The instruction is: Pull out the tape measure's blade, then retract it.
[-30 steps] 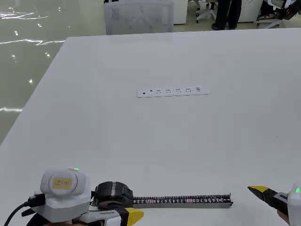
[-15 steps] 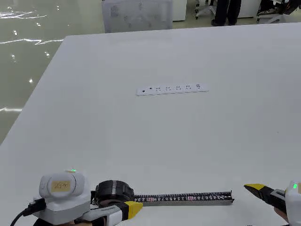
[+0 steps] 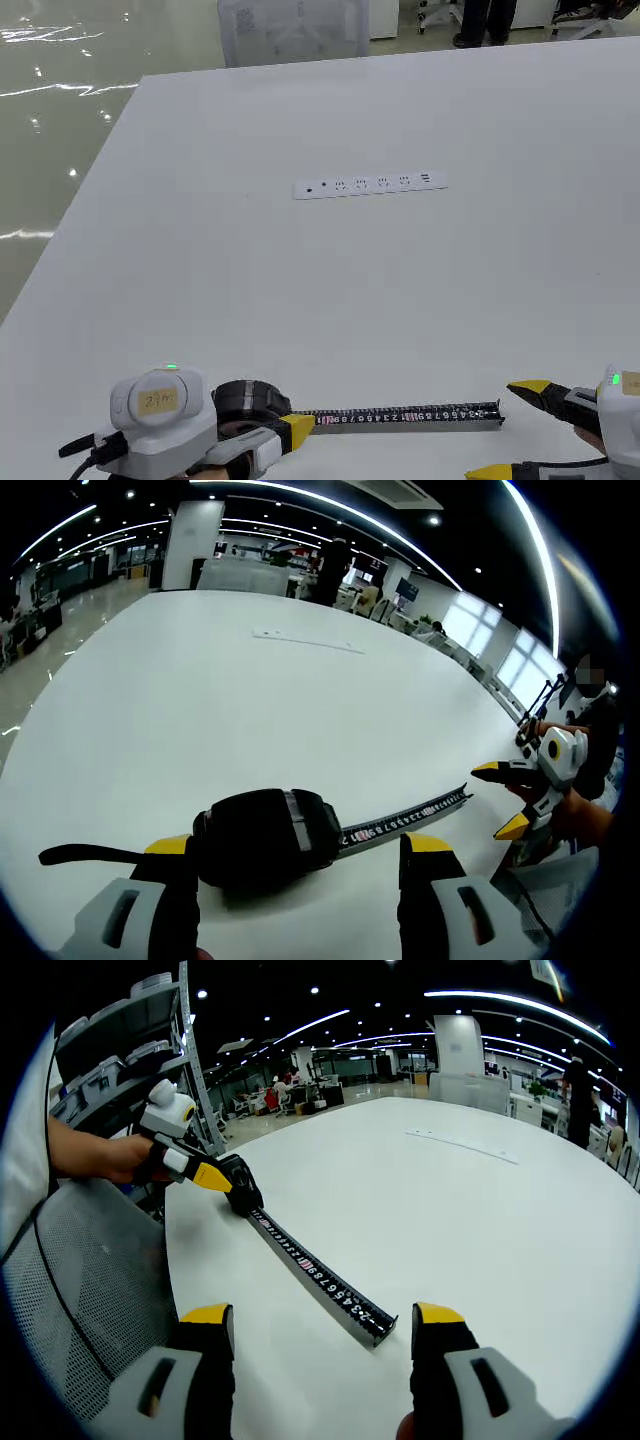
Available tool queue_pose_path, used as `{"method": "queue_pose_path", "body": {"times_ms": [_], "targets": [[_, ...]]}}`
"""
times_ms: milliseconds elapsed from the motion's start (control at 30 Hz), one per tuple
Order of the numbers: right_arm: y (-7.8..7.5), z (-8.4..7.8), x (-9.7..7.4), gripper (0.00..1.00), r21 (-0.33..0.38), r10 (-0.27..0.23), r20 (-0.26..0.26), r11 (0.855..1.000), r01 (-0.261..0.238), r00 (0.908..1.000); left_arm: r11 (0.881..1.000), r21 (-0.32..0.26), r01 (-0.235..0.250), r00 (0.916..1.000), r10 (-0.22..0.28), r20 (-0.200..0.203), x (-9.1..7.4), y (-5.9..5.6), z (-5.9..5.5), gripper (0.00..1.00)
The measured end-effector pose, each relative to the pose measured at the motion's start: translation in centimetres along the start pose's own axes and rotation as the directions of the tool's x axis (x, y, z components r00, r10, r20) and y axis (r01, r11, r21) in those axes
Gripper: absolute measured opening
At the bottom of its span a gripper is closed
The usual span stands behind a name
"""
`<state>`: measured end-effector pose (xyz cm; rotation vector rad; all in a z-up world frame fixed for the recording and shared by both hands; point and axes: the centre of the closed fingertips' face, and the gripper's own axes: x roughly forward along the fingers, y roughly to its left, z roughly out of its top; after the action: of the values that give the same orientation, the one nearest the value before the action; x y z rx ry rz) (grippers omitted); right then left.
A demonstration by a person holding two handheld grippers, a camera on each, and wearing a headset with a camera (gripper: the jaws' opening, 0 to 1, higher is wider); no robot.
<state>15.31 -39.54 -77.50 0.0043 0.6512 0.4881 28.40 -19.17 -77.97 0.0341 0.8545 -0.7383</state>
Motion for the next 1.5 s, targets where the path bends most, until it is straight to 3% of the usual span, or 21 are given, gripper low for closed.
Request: {"method": "queue_pose_path", "body": {"times_ms": [200, 500, 833, 1067, 1200, 1300, 1500], "targets": [[-0.1, -0.6, 0.4, 0.64, -0.030, 0.032, -0.028, 0.999, -0.033, 0.9991, 0.999, -0.013, -0.039, 0.9988, 0.040, 0.027, 0.0, 0.4, 0.2, 0.78], [-0.7, -0.7, 0.8, 0.65, -0.042, 0.041, -0.040, 0.998, -0.043, 0.9984, 0.992, -0.044, -0.117, 0.9900, 0.120, 0.074, 0.3, 1.1, 0.4, 0.74], [-1.1, -0.6, 1.1, 0.62, -0.050, 0.055, -0.036, 0.997, -0.057, 0.9978, 0.984, -0.025, -0.175, 0.9811, 0.177, 0.078, 0.7, 1.7, 0.2, 0.69], [-1.5, -1.0, 1.2, 0.61, -0.068, 0.065, -0.047, 0.995, -0.068, 0.9968, 0.981, -0.005, -0.195, 0.9781, 0.194, 0.075, 0.9, 1.9, 0.1, 0.67], [-1.9, -1.2, 1.3, 0.59, -0.091, 0.071, -0.062, 0.993, -0.077, 0.9955, 0.979, -0.012, -0.201, 0.9770, 0.202, 0.070, 1.0, 2.0, 0.1, 0.67], [-2.2, -1.2, 1.3, 0.57, -0.096, 0.079, -0.063, 0.992, -0.085, 0.9949, 0.978, -0.064, -0.197, 0.9762, 0.202, 0.079, 0.9, 2.3, 0.3, 0.66], [-2.4, -1.4, 1.4, 0.51, -0.127, 0.095, -0.081, 0.986, -0.104, 0.9922, 0.978, -0.054, -0.202, 0.9760, 0.206, 0.071, 0.9, 2.4, 0.2, 0.63]]}}
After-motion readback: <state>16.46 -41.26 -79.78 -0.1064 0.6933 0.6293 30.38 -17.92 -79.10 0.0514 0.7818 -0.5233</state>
